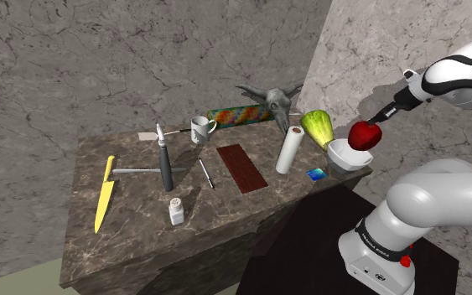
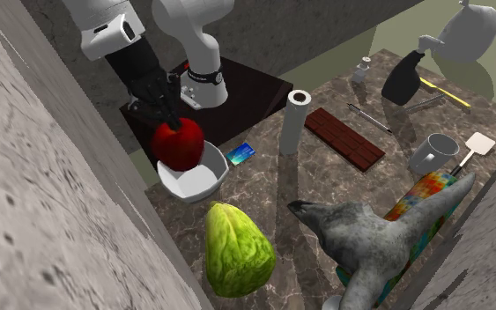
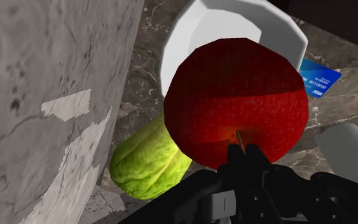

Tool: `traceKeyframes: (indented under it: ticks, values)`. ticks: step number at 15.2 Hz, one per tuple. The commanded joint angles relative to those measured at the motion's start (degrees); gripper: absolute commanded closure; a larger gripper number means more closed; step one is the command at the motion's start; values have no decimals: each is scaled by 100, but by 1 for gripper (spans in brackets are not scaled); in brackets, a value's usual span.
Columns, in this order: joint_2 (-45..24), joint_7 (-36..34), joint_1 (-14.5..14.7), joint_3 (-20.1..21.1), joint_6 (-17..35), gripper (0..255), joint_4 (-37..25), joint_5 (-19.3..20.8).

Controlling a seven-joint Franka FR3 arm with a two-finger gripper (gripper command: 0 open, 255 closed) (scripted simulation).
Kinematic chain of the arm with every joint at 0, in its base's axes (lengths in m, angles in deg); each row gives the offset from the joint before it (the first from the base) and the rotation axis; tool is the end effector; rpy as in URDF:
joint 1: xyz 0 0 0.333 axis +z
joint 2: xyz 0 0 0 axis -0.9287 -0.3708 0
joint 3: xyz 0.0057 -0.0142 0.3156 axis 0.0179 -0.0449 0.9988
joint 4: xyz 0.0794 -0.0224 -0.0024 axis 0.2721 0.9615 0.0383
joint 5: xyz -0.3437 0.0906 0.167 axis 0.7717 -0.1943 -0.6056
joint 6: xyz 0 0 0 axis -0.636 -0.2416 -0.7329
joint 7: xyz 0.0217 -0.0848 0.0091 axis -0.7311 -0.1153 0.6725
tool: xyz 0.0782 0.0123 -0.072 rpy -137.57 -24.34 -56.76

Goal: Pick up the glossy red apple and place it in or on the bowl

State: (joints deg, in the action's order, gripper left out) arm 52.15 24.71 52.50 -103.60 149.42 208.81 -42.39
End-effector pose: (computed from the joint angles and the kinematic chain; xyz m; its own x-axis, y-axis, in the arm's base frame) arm 0.1533 -0.3420 0.4178 0.9126 0.0718 0.4026 0.0591 -0.9973 0.0440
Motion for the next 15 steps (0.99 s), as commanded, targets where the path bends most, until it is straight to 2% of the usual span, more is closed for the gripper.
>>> traceKeyframes:
  ticks: [1, 4, 11, 12, 15]
  values:
    - [-82, 40, 25, -119, 173, 255, 79, 44]
    - [-179, 85, 52, -261, 384, 255, 186, 99]
    - [-181, 85, 54, -262, 385, 255, 185, 99]
    - [-181, 85, 54, -262, 385, 0, 185, 99]
    - [-181, 85, 54, -262, 385, 0, 185, 99]
